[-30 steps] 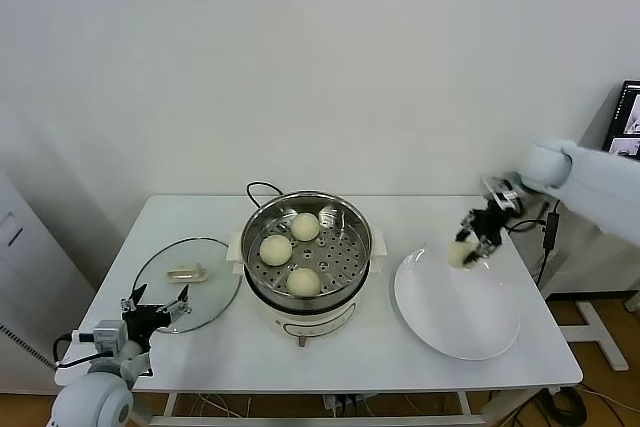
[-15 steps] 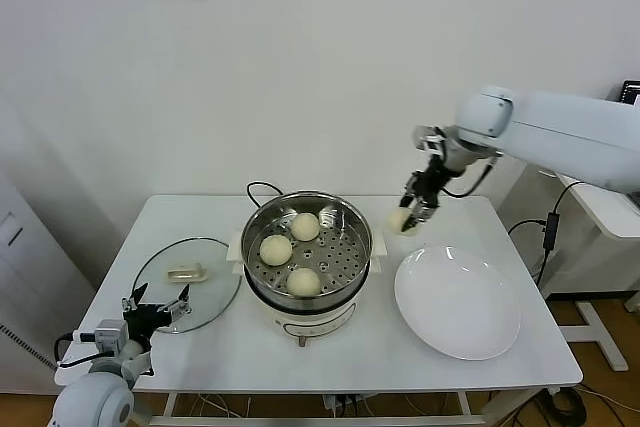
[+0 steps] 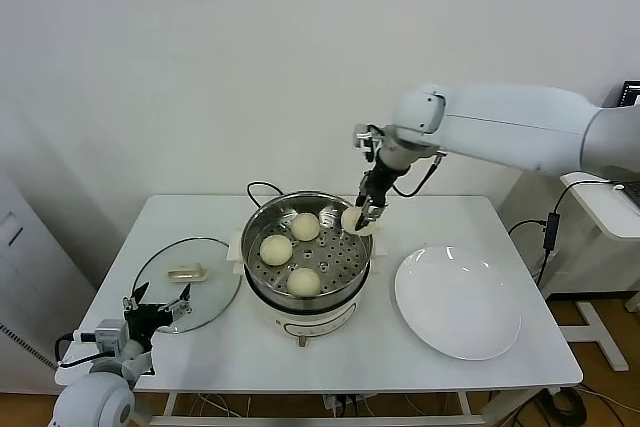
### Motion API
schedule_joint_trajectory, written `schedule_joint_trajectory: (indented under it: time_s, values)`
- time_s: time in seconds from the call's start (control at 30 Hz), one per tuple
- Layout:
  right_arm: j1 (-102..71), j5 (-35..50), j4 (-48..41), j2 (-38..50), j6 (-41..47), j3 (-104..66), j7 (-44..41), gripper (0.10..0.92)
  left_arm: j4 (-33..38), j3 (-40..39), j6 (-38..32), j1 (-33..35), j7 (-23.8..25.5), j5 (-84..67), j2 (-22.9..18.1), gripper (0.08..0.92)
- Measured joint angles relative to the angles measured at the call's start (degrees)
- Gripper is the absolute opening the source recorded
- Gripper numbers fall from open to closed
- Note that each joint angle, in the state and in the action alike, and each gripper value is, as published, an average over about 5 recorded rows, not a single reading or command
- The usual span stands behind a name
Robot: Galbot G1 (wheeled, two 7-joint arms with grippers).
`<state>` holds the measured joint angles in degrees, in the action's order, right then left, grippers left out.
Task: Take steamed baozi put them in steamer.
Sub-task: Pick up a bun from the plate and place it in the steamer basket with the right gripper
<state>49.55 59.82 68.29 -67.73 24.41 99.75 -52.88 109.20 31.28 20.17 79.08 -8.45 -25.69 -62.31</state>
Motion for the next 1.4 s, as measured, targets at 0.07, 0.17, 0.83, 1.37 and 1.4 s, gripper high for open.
schedule_joint_trajectory:
  time_s: [0.07,0.17,0.83,1.37,1.4]
  values:
    - [-0.60,0.21,-0.16,-0.72,0.58,-0.18,0.80,0.450,0.12,0.03,0.02,0.08,0.00,0.00,-0.01,0.823]
    - [-1.60,0.37,-0.48,-1.66,1.30,-0.48,1.87,0.450,0.15,0.14,0.03,0.21,0.00,-0.01,0.08,0.823]
    - [-9.07,-1.44,-2.05,-4.67,4.04,-2.11,6.45,0.456,0.00,0.55,-0.03,0.49,0.00,-0.12,0.17,0.823]
    - [-9.20,-1.94,-0.37,-0.94,4.39,-6.45,7.72,0.815,0.12,1.23,-0.23,1.45,0.01,-0.13,-0.09,0.823]
    - [-9.14,-1.94,-0.19,-0.15,4.29,-7.36,7.80,0.818,0.23,1.33,-0.19,1.53,0.01,-0.13,-0.19,0.823]
